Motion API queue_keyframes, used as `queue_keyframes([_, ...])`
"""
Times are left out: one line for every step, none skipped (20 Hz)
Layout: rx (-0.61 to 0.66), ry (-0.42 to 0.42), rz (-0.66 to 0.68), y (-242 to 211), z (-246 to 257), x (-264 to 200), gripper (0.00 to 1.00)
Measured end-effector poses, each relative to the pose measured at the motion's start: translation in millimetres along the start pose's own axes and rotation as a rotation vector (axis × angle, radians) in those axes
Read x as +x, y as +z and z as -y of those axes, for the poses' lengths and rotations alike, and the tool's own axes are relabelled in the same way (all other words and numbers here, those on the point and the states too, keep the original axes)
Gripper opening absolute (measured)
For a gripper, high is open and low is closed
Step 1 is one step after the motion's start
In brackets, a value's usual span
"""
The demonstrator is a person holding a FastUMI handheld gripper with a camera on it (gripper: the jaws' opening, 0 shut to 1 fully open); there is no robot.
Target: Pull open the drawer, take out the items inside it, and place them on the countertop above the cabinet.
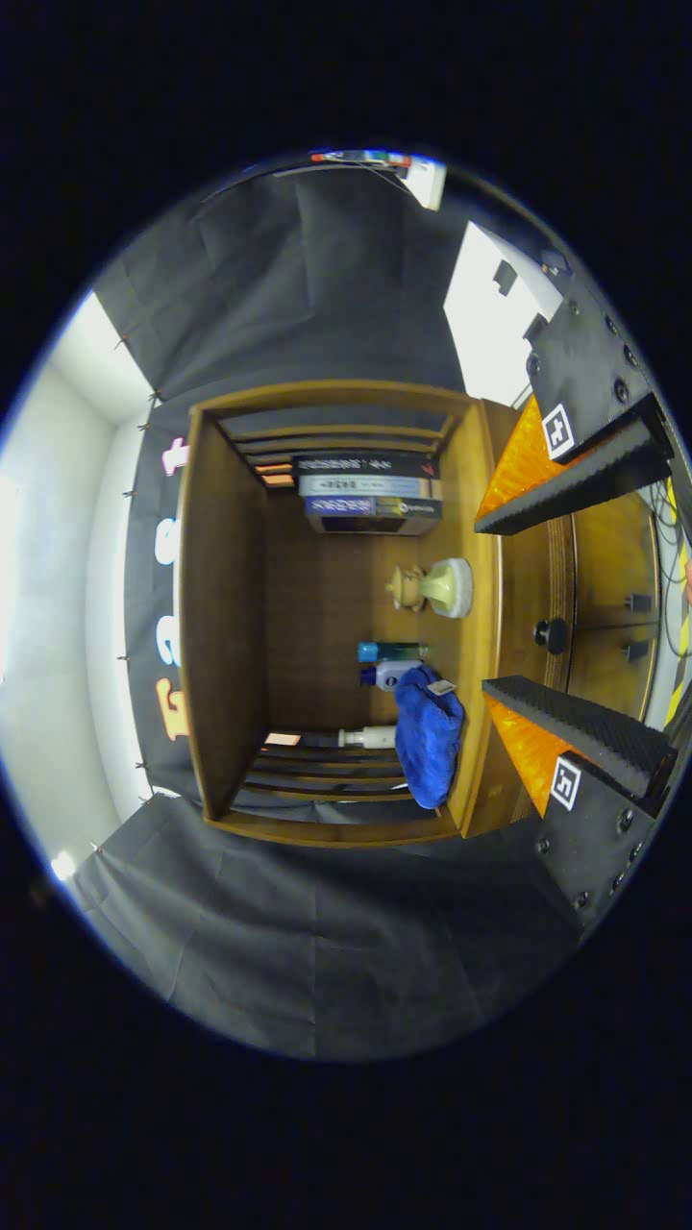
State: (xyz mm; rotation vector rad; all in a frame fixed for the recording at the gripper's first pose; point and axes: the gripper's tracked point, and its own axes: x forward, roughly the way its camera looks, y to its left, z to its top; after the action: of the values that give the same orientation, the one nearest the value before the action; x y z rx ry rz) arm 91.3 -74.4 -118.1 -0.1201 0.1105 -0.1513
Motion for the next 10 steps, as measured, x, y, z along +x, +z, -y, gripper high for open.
queue_keyframes([-0.009,-0.003,0.007,9,7,-11,0.97])
queue_keyframes([-0.002,-0.001,0.009,16,11,-23,0.97])
queue_keyframes([0.008,0.009,0.011,27,12,-35,0.97])
queue_keyframes([0.011,0.012,0.016,33,16,-46,0.96])
queue_keyframes([0.006,0.010,0.026,37,21,-56,0.96])
queue_keyframes([0.001,0.006,0.039,41,27,-66,0.96])
queue_keyframes([-0.004,0.004,0.055,45,32,-75,0.96])
queue_keyframes([-0.006,0.004,0.064,47,35,-82,0.96])
queue_keyframes([-0.002,0.008,0.068,46,37,-89,0.96])
queue_keyframes([0.004,0.017,0.070,45,38,-93,0.96])
